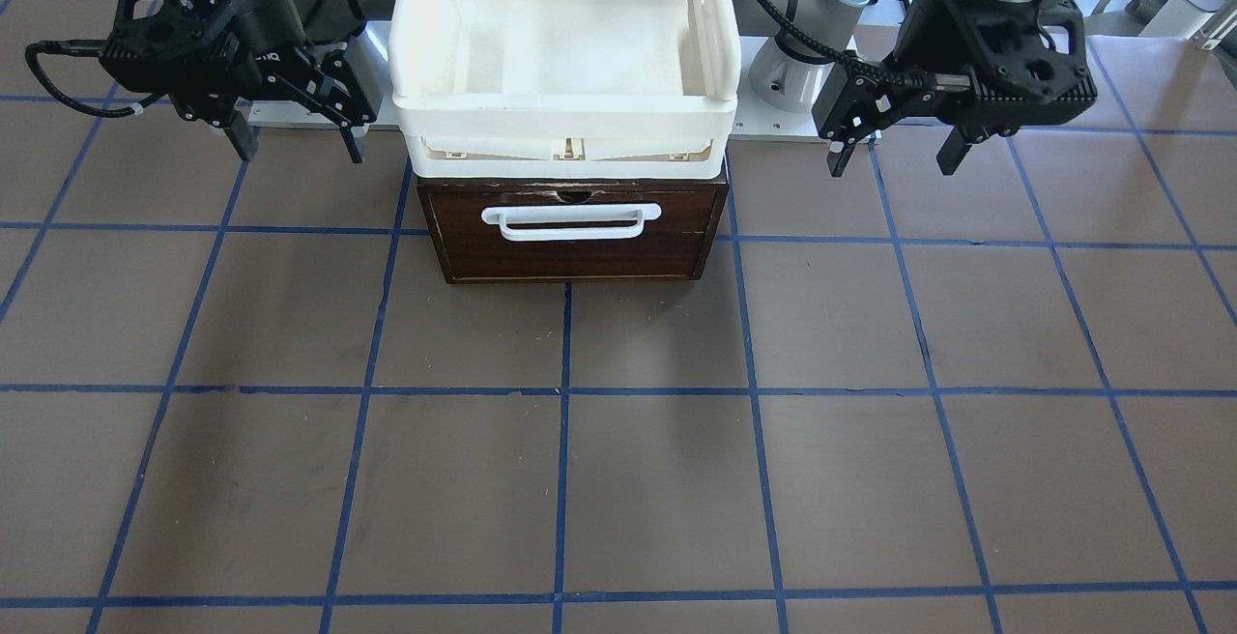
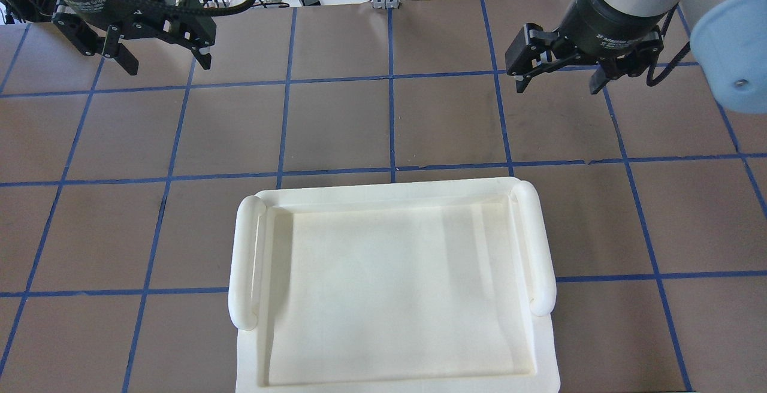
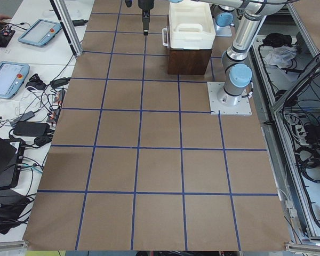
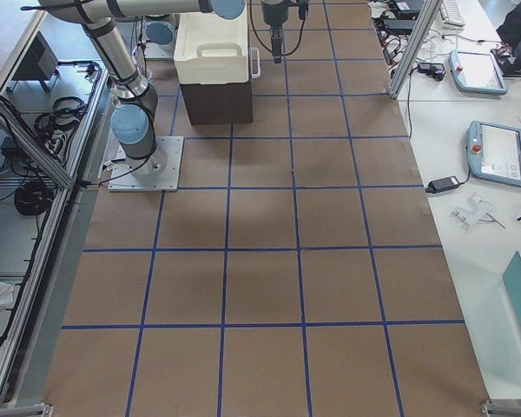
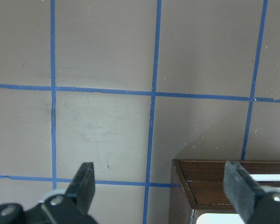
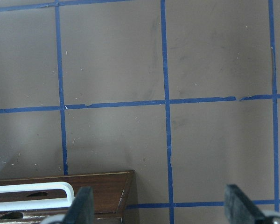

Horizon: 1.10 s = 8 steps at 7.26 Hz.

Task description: Put scissors in drawer and close it

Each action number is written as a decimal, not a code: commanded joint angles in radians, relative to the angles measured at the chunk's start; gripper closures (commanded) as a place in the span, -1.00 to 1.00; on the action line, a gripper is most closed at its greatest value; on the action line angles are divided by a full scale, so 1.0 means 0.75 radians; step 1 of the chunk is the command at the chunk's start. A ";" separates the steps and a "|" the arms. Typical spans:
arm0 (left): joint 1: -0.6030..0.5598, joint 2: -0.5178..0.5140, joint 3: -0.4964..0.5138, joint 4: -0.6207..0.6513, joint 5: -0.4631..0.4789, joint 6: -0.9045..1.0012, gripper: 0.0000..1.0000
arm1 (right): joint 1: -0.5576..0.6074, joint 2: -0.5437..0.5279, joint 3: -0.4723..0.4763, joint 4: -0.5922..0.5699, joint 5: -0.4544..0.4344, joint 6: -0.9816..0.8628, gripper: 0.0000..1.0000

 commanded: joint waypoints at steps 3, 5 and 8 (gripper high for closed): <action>-0.002 -0.025 -0.005 -0.004 0.021 0.045 -1.00 | 0.001 -0.005 0.002 0.006 0.001 0.000 -1.00; -0.004 -0.022 -0.005 0.000 0.004 0.039 -1.00 | 0.001 -0.003 0.002 0.006 -0.001 0.000 -1.00; -0.006 -0.039 -0.005 0.011 0.006 0.035 -1.00 | 0.001 -0.003 0.002 0.006 0.007 0.002 -1.00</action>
